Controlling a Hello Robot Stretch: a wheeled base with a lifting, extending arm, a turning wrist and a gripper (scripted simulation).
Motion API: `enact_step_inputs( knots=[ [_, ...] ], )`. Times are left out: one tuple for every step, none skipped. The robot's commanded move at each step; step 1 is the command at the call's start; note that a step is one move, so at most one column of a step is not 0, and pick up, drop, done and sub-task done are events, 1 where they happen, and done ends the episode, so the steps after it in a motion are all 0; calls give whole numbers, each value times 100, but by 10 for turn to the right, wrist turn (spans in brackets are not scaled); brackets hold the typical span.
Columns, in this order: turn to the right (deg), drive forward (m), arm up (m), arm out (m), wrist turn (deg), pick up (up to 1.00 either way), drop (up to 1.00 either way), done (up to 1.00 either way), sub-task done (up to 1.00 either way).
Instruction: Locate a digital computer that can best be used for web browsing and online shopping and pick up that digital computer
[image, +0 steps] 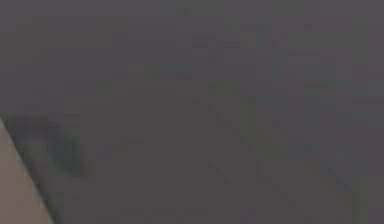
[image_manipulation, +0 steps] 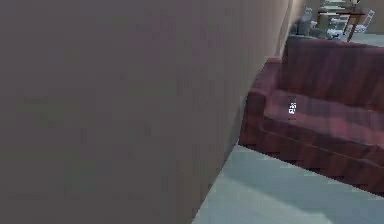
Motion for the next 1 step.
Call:
enact_step_inputs(
  knots=[
    [-450, 0, 0, 0, 0, 0, 0, 0, 0]
  ],
)
